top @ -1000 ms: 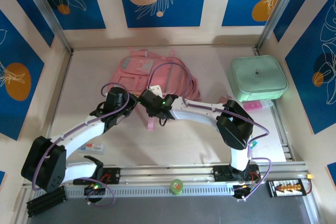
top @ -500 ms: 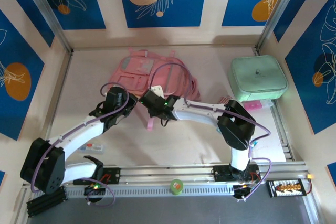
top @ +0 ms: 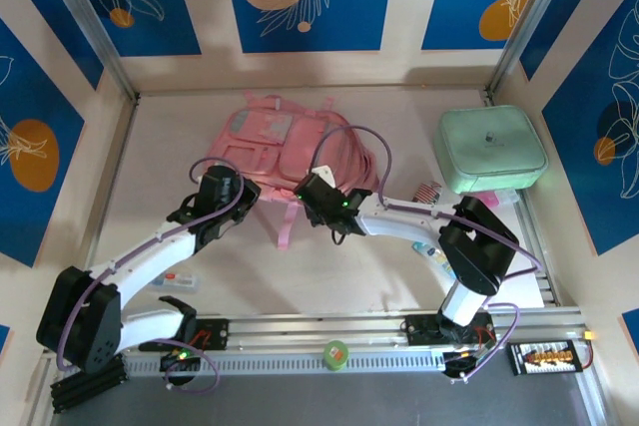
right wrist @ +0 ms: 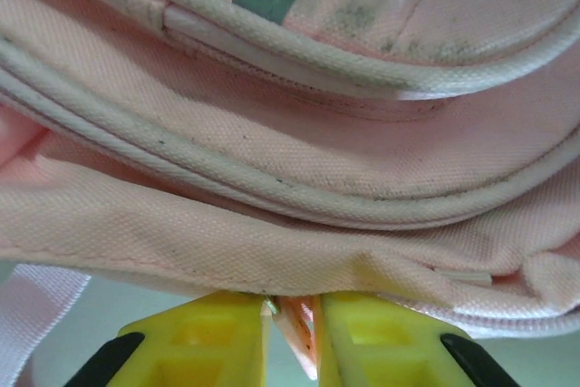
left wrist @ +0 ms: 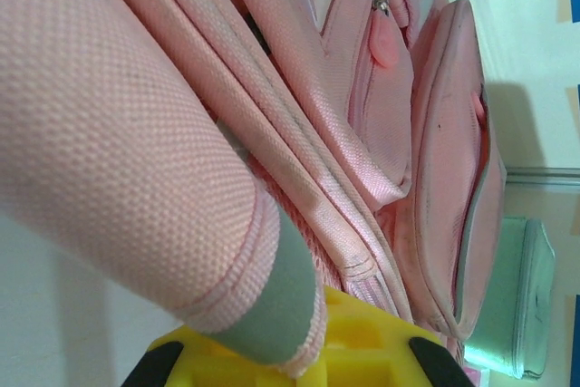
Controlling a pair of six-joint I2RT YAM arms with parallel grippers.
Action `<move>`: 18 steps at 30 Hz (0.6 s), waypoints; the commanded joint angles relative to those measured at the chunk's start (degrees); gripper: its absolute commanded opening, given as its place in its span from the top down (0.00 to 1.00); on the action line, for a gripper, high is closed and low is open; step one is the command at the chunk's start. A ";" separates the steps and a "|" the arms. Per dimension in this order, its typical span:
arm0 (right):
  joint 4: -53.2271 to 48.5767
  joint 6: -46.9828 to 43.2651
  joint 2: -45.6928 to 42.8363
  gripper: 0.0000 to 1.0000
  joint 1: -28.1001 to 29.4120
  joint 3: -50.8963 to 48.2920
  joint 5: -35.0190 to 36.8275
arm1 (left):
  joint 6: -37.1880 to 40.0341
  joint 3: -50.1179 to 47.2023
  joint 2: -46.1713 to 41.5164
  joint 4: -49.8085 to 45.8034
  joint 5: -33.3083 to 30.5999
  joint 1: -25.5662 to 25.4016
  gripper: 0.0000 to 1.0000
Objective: Pack the student bag
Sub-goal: Zip the student bag at the center of the table.
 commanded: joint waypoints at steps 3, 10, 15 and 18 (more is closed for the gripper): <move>4.02 -5.36 0.76 0.78 -0.74 0.02 -0.59 | 1.48 2.55 -2.42 2.19 0.49 0.52 1.00; 3.24 -4.34 0.48 0.88 -0.63 -0.43 -0.33 | 1.75 2.48 -2.66 1.80 0.07 0.64 1.00; 3.92 -3.45 -2.86 0.92 -1.18 -5.10 1.42 | 2.20 1.42 -4.23 -0.31 -1.11 2.85 1.00; 3.54 -1.71 -6.13 0.93 -3.34 -9.20 1.93 | 2.65 -0.18 -5.62 -1.05 -1.65 4.53 1.00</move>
